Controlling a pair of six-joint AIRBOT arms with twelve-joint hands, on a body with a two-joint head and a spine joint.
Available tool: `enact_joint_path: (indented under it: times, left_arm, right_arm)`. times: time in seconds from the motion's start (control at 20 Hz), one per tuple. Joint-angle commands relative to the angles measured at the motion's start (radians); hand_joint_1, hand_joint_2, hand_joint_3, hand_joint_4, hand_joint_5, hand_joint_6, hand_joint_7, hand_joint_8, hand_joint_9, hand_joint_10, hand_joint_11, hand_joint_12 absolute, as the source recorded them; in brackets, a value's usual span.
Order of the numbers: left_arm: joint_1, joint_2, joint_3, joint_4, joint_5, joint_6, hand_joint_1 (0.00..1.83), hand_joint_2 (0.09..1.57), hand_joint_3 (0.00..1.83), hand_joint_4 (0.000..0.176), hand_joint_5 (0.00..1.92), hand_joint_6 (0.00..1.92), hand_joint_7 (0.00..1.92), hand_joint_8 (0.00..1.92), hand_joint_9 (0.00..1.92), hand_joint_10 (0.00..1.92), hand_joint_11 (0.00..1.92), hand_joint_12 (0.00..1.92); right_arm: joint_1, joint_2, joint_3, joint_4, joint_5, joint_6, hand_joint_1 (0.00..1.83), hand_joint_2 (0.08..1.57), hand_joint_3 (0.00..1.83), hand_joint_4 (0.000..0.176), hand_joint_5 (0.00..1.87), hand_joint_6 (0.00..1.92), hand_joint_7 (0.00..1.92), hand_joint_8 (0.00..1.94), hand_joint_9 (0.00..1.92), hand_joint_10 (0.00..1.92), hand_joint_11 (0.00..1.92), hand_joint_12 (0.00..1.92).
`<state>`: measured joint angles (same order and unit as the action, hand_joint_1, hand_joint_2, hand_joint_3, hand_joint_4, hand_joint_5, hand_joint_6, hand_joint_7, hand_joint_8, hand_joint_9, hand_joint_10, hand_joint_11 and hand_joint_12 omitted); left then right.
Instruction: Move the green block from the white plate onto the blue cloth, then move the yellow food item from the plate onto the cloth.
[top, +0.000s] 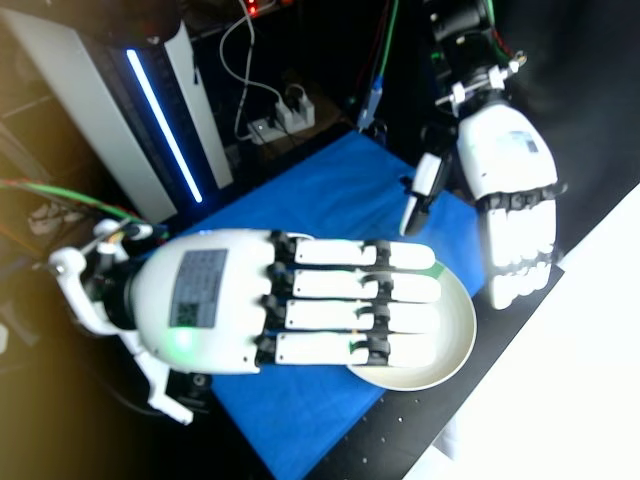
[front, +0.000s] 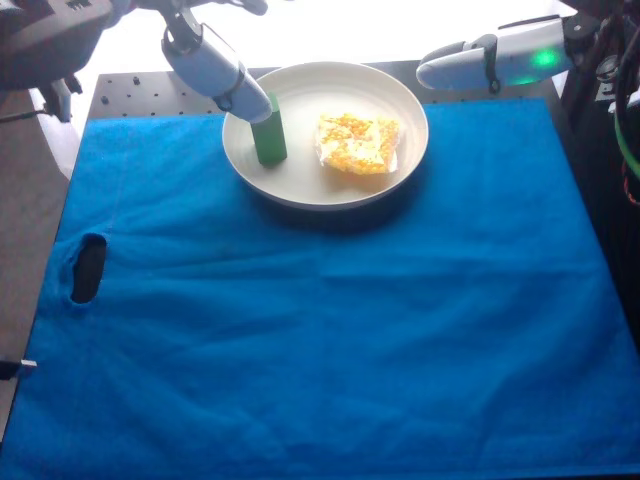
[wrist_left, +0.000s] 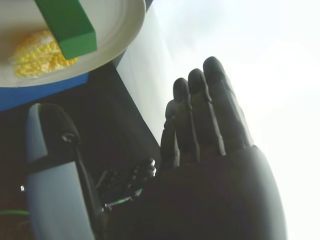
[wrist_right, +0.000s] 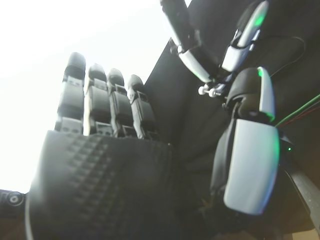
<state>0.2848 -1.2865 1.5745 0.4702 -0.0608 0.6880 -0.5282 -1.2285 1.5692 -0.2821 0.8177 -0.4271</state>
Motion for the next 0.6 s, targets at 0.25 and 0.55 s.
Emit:
enact_joint_path:
  times: [0.25, 0.55]
  left_arm:
    - [0.019, -0.032, 0.025, 0.003, -0.086, -0.001, 0.80, 0.87, 0.00, 0.070, 0.27, 0.01, 0.41, 0.00, 0.47, 0.01, 0.44, 0.07]
    - [0.043, -0.070, 0.053, -0.006, -0.070, -0.001, 0.92, 0.80, 0.00, 0.016, 0.29, 0.00, 0.45, 0.00, 0.57, 0.02, 0.49, 0.12]
  right_arm:
    - [0.013, -0.006, -0.005, 0.039, 0.117, 0.001, 0.69, 0.87, 0.00, 0.028, 0.14, 0.00, 0.10, 0.00, 0.10, 0.00, 0.00, 0.36]
    - [0.008, -0.013, -0.005, 0.039, 0.117, 0.001, 0.69, 0.87, 0.00, 0.016, 0.15, 0.00, 0.06, 0.00, 0.08, 0.00, 0.00, 0.31]
